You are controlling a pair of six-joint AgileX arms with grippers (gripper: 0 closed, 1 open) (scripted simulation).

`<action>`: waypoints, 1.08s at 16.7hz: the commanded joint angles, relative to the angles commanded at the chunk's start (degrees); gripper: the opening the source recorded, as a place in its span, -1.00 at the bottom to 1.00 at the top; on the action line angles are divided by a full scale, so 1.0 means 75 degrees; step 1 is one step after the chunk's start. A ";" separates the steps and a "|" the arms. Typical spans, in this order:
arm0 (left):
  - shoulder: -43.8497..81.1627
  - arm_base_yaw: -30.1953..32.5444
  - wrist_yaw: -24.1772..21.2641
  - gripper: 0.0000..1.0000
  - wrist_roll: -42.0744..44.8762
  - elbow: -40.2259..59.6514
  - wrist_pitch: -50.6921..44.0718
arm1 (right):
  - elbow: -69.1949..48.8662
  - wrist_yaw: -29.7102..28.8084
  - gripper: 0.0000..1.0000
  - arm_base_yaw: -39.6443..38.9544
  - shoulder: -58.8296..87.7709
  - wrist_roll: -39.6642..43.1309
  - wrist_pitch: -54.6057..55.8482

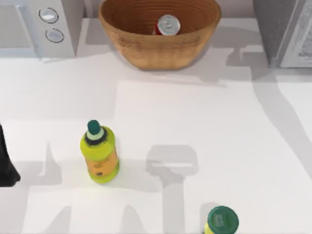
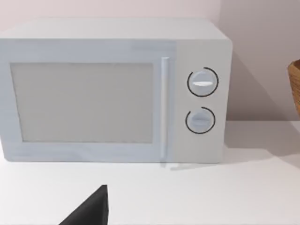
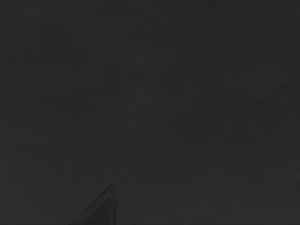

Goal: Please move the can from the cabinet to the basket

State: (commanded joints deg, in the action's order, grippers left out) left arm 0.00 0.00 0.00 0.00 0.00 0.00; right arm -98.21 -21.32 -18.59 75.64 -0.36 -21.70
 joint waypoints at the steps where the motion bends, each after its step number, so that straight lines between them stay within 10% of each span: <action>1: 0.0000 0.0000 0.0000 1.00 0.0000 0.0000 0.0000 | 0.0405 0.0084 1.00 0.0074 -0.0298 0.0002 0.0085; 18: 0.0000 0.0000 0.0000 1.00 0.0000 0.0000 0.0000 | 1.1833 0.2510 1.00 0.2185 -0.8955 0.0044 0.2555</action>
State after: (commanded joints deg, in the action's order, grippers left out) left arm 0.00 0.00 0.00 0.00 0.00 0.00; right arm -9.47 -2.49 -2.20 8.47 -0.03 -2.53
